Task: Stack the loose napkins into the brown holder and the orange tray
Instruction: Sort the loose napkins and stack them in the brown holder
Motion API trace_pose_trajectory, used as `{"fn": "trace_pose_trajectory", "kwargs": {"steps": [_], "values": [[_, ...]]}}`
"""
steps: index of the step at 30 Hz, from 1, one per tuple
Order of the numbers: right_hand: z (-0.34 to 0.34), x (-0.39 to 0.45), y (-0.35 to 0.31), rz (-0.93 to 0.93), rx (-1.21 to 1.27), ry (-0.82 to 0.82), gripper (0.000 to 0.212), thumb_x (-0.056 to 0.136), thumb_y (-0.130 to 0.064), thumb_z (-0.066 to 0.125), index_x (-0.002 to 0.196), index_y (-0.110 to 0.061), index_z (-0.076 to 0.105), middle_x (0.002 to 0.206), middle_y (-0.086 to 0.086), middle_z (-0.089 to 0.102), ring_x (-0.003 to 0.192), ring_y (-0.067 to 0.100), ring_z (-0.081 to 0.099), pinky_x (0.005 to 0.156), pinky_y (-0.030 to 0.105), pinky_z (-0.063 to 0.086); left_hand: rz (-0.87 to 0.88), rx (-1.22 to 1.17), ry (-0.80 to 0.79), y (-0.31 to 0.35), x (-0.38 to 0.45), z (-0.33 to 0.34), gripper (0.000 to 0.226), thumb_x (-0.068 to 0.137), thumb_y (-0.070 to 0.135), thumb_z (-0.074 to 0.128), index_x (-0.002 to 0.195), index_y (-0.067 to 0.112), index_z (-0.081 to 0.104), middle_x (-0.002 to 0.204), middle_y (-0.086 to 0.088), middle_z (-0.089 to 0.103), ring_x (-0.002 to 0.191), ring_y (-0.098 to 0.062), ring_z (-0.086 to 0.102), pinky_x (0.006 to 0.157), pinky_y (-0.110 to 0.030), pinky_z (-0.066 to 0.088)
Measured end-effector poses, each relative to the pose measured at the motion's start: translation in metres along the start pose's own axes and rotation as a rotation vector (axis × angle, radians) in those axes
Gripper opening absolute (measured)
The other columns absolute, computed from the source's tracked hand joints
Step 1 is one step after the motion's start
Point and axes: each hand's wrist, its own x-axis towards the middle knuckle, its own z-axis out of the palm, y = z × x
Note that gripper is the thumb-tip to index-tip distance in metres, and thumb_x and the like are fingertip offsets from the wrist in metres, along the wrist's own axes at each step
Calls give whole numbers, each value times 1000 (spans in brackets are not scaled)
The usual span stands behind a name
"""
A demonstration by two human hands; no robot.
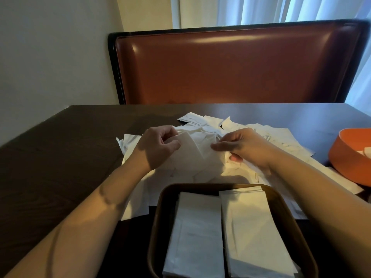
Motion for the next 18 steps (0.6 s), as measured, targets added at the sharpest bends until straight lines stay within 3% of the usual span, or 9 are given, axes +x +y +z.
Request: {"fn": "trace_pose_trajectory", "kwargs": {"steps": [3,6,9,12,16,18], "values": [[-4,-2,0,-10,-28,-55,18,86,-26,74,80,-9,76,60,-14,64,56,5,54,71,30,42,28,-50,143,2,0,0,11,85,26,63,81,17,68,74,-6,64,64,-10,53,61,-29,47],[-6,-3,-2,-93,20,93,21,90,-26,69,80,-8,73,63,-19,65,59,-6,56,69,24,39,42,-137,271,5,1,1,16,82,30,60,83,17,69,73,-1,65,63,-6,54,57,-19,44],[-7,-3,-1,-126,59,155,38,92,-34,66,64,-9,60,51,-13,51,50,1,46,63,26,37,43,-169,253,8,1,4,17,82,31,59,85,17,69,77,5,66,68,-6,58,59,-19,47],[-6,-1,1,-52,-9,93,53,84,-48,70,71,3,59,61,6,48,63,15,47,69,30,39,49,-196,210,8,0,9,15,82,31,59,83,19,67,74,5,65,68,-6,57,60,-24,48],[-12,-4,1,-21,-79,-34,34,81,-45,72,72,-12,69,60,-7,58,71,11,54,67,25,41,61,-212,224,9,1,16,12,82,28,60,82,19,68,72,0,65,63,-19,57,56,-34,48],[-14,-5,5,-81,-50,-9,35,80,-48,73,74,-13,71,62,-2,62,66,15,56,68,26,41,53,-179,210,9,1,18,13,81,29,60,83,20,69,71,3,65,60,-16,58,53,-31,47]]}}
